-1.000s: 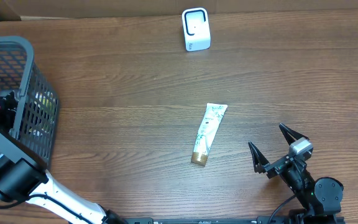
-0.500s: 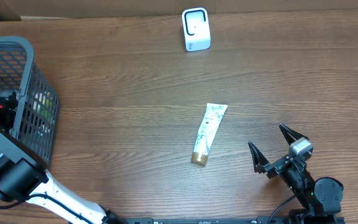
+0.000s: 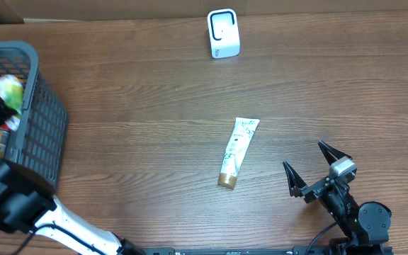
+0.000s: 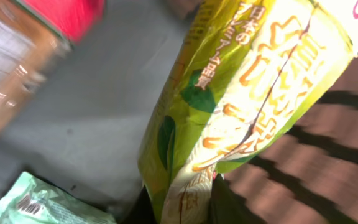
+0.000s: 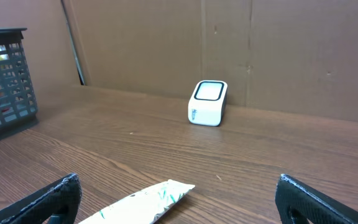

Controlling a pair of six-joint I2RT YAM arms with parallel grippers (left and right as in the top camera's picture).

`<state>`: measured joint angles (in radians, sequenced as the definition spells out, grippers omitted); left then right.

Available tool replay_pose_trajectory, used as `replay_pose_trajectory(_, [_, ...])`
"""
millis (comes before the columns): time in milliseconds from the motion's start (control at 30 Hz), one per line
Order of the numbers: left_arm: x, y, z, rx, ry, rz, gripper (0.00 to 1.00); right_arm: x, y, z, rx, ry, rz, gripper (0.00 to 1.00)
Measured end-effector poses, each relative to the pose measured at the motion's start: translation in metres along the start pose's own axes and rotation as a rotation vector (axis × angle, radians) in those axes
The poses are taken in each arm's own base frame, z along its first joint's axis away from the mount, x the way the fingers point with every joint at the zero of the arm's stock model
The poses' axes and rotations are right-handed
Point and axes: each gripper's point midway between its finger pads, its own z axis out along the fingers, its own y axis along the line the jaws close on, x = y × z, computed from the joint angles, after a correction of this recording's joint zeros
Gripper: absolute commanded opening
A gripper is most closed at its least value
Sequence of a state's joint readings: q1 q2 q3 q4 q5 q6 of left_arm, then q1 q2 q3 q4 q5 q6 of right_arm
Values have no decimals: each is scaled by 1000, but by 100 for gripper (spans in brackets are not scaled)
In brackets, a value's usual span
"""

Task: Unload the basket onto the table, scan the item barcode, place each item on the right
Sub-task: 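Lift the green tea pack out and set it left of the tube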

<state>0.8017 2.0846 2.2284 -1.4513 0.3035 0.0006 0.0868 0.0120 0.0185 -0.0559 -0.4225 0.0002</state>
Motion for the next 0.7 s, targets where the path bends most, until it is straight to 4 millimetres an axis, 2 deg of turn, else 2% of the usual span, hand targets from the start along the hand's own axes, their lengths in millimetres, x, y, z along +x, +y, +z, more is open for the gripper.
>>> replay_pose_trajectory(67, [-5,-21,-40,36,-102,21,4,0,0,0,0,0,0,100])
replay_pose_trajectory(167, [1,-56,-93,96,-219,76,4,0,0,0,0,0,0,100])
replay_pose_trajectory(200, [10,-72,-114,121,-255,107,5,0,0,0,0,0,1,100])
replay_pose_trajectory(233, [15,-80,-122,134,-267,125,4,0,0,0,0,0,0,100])
replay_pose_trajectory(267, [28,-99,-139,161,-285,166,4,0,0,0,0,0,1,100])
replay_pose_trajectory(367, [63,-143,-158,221,-272,277,4,0,0,0,0,0,0,100])
replay_pose_trajectory(433, [92,-170,-157,249,-209,356,5,0,0,0,0,0,1,100])
replay_pose_trajectory(500, [115,-189,-147,250,-132,424,5,0,0,0,0,0,0,100])
replay_pose_trajectory(600, [146,-214,-118,236,-16,530,5,0,0,0,0,0,0,100])
replay_pose_trajectory(700, [179,-233,-75,215,109,618,6,0,0,0,0,0,0,100])
